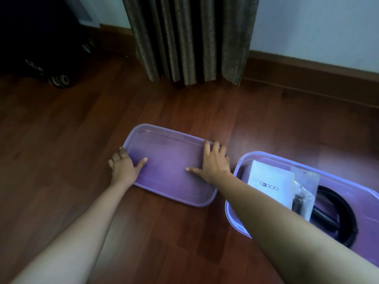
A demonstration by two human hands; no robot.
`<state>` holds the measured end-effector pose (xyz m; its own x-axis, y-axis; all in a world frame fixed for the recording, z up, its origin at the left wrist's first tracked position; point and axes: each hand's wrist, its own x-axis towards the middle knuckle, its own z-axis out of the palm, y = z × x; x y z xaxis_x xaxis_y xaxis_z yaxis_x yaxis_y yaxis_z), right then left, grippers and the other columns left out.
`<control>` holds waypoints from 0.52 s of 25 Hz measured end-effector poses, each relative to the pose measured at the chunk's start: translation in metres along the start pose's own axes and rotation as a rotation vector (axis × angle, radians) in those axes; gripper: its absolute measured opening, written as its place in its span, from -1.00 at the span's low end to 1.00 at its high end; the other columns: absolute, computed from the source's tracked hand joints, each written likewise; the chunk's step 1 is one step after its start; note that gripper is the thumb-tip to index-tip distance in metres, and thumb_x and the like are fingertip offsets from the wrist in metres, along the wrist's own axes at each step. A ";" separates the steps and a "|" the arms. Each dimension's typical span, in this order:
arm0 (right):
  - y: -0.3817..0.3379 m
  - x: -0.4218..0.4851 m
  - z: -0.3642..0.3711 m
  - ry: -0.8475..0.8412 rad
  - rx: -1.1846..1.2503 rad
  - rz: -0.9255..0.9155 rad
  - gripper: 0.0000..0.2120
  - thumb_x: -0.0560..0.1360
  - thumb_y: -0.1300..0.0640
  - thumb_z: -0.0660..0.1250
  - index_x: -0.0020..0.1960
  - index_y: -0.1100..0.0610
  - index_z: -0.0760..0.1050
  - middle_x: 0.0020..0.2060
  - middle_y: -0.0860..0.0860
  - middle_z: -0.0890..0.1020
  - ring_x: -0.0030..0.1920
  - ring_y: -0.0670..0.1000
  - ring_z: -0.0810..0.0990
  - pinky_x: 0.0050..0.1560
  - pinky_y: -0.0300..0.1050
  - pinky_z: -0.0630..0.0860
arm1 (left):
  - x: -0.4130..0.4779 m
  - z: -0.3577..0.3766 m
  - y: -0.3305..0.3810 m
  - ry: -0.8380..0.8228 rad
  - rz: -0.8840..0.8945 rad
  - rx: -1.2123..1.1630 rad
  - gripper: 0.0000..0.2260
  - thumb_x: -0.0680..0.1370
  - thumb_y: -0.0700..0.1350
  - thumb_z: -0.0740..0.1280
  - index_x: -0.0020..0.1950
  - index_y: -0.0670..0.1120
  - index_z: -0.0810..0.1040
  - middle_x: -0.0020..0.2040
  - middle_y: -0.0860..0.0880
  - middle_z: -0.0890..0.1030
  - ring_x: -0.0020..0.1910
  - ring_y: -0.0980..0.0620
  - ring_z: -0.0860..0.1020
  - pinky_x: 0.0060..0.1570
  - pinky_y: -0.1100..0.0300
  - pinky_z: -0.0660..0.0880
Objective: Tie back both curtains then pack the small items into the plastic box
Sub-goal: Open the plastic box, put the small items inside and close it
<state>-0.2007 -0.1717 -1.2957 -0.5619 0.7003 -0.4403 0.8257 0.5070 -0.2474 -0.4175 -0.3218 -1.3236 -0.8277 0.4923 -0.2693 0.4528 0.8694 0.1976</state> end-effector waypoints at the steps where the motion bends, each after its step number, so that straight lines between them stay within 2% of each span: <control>1: 0.000 0.001 -0.002 0.022 0.036 0.009 0.12 0.26 -0.43 0.33 0.51 0.15 -0.14 0.40 0.19 0.15 0.34 0.25 0.21 0.23 0.19 0.32 | 0.002 -0.001 -0.003 0.006 0.004 0.000 -0.17 0.44 0.23 0.33 0.47 -0.29 0.14 0.36 -0.35 0.33 0.32 -0.32 0.27 0.33 -0.11 0.16; 3: -0.002 0.004 -0.009 0.079 0.115 0.034 0.15 0.24 -0.39 0.38 0.51 0.18 -0.13 0.35 0.17 0.20 0.28 0.23 0.25 0.21 0.17 0.33 | 0.002 -0.008 -0.004 0.046 0.006 -0.018 -0.18 0.44 0.21 0.36 0.46 -0.31 0.17 0.32 -0.38 0.35 0.30 -0.34 0.29 0.34 -0.09 0.15; 5: -0.006 0.008 -0.020 0.163 0.127 0.038 0.04 0.25 -0.38 0.39 0.46 0.21 0.08 0.30 0.18 0.26 0.23 0.23 0.28 0.18 0.14 0.33 | 0.004 -0.023 -0.006 0.112 0.014 -0.039 -0.17 0.44 0.17 0.38 0.46 -0.35 0.16 0.33 -0.41 0.33 0.32 -0.35 0.27 0.35 -0.08 0.15; 7: -0.012 0.012 -0.033 0.215 0.092 0.010 -0.12 0.24 -0.40 0.37 0.31 0.18 0.28 0.23 0.18 0.35 0.18 0.22 0.31 0.13 0.09 0.33 | 0.009 -0.040 -0.007 0.183 0.056 -0.033 -0.15 0.43 0.16 0.40 0.45 -0.38 0.15 0.33 -0.42 0.33 0.34 -0.34 0.27 0.36 -0.11 0.16; 10: -0.019 0.014 -0.053 0.273 0.058 -0.048 -0.21 0.26 -0.45 0.28 0.21 0.13 0.33 0.16 0.17 0.46 0.16 0.22 0.34 0.08 0.10 0.31 | 0.016 -0.071 0.001 0.251 0.090 -0.064 -0.14 0.42 0.21 0.39 0.46 -0.32 0.15 0.37 -0.37 0.34 0.37 -0.32 0.30 0.37 -0.15 0.18; 13: -0.013 0.015 -0.083 0.360 0.135 -0.086 -0.27 0.33 -0.44 0.22 0.19 0.14 0.32 0.15 0.17 0.46 0.20 0.23 0.34 0.05 0.15 0.36 | 0.015 -0.094 0.020 0.277 0.065 -0.133 -0.18 0.41 0.26 0.37 0.44 -0.25 0.21 0.31 -0.34 0.44 0.28 -0.34 0.41 0.30 -0.12 0.34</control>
<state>-0.2241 -0.1257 -1.2273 -0.5907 0.8021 -0.0880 0.7608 0.5173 -0.3919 -0.4525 -0.3009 -1.2348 -0.8656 0.5006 0.0117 0.4755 0.8145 0.3324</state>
